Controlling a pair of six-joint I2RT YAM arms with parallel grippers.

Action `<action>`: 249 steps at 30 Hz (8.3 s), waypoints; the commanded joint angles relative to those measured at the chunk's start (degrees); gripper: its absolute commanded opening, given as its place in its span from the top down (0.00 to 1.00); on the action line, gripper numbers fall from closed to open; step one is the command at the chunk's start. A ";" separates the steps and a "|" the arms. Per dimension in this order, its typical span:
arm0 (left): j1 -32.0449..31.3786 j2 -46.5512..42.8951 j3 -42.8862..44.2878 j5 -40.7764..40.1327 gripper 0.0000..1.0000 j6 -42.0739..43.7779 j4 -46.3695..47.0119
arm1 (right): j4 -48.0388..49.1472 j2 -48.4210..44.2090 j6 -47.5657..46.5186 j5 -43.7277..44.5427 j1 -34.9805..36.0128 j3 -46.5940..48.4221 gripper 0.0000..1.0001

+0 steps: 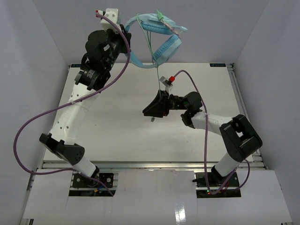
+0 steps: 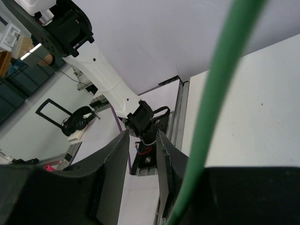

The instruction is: Wrap the headphones

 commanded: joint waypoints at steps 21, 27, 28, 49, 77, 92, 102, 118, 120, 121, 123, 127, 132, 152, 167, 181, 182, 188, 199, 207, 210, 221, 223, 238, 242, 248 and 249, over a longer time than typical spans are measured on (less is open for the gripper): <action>0.08 -0.51 4.94 -12.08 1.00 7.59 9.59 | -7.72 -9.70 -12.54 2.61 0.16 -3.21 0.74; 0.08 -0.15 4.26 -13.73 1.00 9.49 9.59 | -19.83 -11.99 -22.58 3.67 0.16 -0.87 0.83; 0.08 -0.11 3.86 -14.05 1.00 9.76 9.59 | -23.41 -12.18 -25.07 4.22 0.16 0.57 0.87; 5.25 6.58 -12.10 -8.32 1.00 6.67 4.75 | -102.46 -14.48 -92.69 52.14 12.85 32.46 0.92; 3.44 -4.13 -34.99 37.71 1.00 13.14 -9.08 | -72.83 -14.06 -129.49 80.58 15.24 20.57 0.92; 2.37 -4.91 -34.61 37.62 1.00 12.38 -12.32 | -72.83 -12.82 -128.34 75.46 12.54 19.78 0.80; 2.33 -3.02 -31.68 36.09 1.00 11.59 -16.16 | -73.01 -13.29 -129.49 74.50 11.90 17.85 0.63; 2.33 -2.33 -30.59 33.29 1.00 11.29 -19.41 | -72.74 -13.24 -133.15 75.20 11.22 17.47 0.22; 2.37 -2.29 -30.74 33.55 1.00 11.41 -19.49 | -72.74 -13.17 -133.98 75.13 11.07 17.59 0.19; 2.31 -2.34 -30.87 33.69 1.00 11.48 -19.50 | -72.74 -13.17 -134.34 74.88 10.93 17.66 0.18; 2.36 -2.37 -31.00 34.07 1.00 11.74 -19.50 | -72.98 -13.32 -135.19 74.29 10.72 17.69 0.17; 2.37 -2.37 -31.28 35.05 1.00 11.86 -19.37 | -75.39 -13.39 -136.58 71.96 10.01 18.72 0.16; 2.37 -1.91 -31.27 36.08 1.00 11.95 -19.33 | -77.75 -13.33 -138.94 69.97 9.17 19.40 0.16; 2.32 -0.34 -31.06 37.84 1.00 12.65 -19.59 | -92.08 -10.18 -146.74 50.54 4.29 28.37 0.10; 2.31 0.24 -30.55 38.23 1.00 12.82 -19.53 | -98.93 -9.62 -145.97 43.04 1.15 32.84 0.05; 2.35 0.71 -30.33 40.59 1.00 12.80 -19.48 | -103.11 -7.70 -137.38 26.63 -5.98 38.69 0.03; 2.34 0.71 -30.37 40.69 1.00 12.82 -19.47 | -103.18 -7.51 -137.26 25.70 -6.20 38.49 0.02; 2.28 0.62 -30.73 41.15 1.00 12.65 -19.50 | -104.21 -6.54 -136.78 22.30 -6.42 37.94 0.02; 2.19 0.62 -30.64 41.51 1.00 12.49 -19.52 | -104.47 -1.92 -133.78 25.22 -10.04 40.63 0.02; 2.19 0.45 -30.93 37.45 1.00 12.53 -19.50 | -102.24 -3.28 -129.74 24.33 -12.23 38.07 0.02; 2.19 0.84 -30.74 34.90 1.00 12.02 -19.49 | -101.16 -5.30 -125.27 23.64 -13.83 37.19 0.02; 2.99 12.16 -23.18 27.02 1.00 10.33 -18.40 | -98.76 -22.13 -99.54 28.16 -16.99 27.14 0.02; 3.85 14.86 -20.28 27.20 1.00 9.70 -17.43 | -97.82 -26.80 -96.70 27.53 -17.73 23.20 0.02; 5.53 32.43 -10.40 24.68 1.00 6.76 -6.62 | -90.70 -40.31 -89.35 24.89 -23.07 6.84 0.02; 6.02 32.58 -14.26 24.01 1.00 6.27 -3.67 | -90.15 -40.73 -88.97 23.45 -24.24 5.63 0.02; 6.61 31.42 -19.42 24.10 0.61 6.26 -0.44 | -90.09 -41.35 -89.36 22.57 -25.11 4.60 0.02; 6.67 31.11 -19.85 24.17 0.55 6.24 -0.09 | -90.06 -41.38 -89.39 22.47 -25.24 4.50 0.02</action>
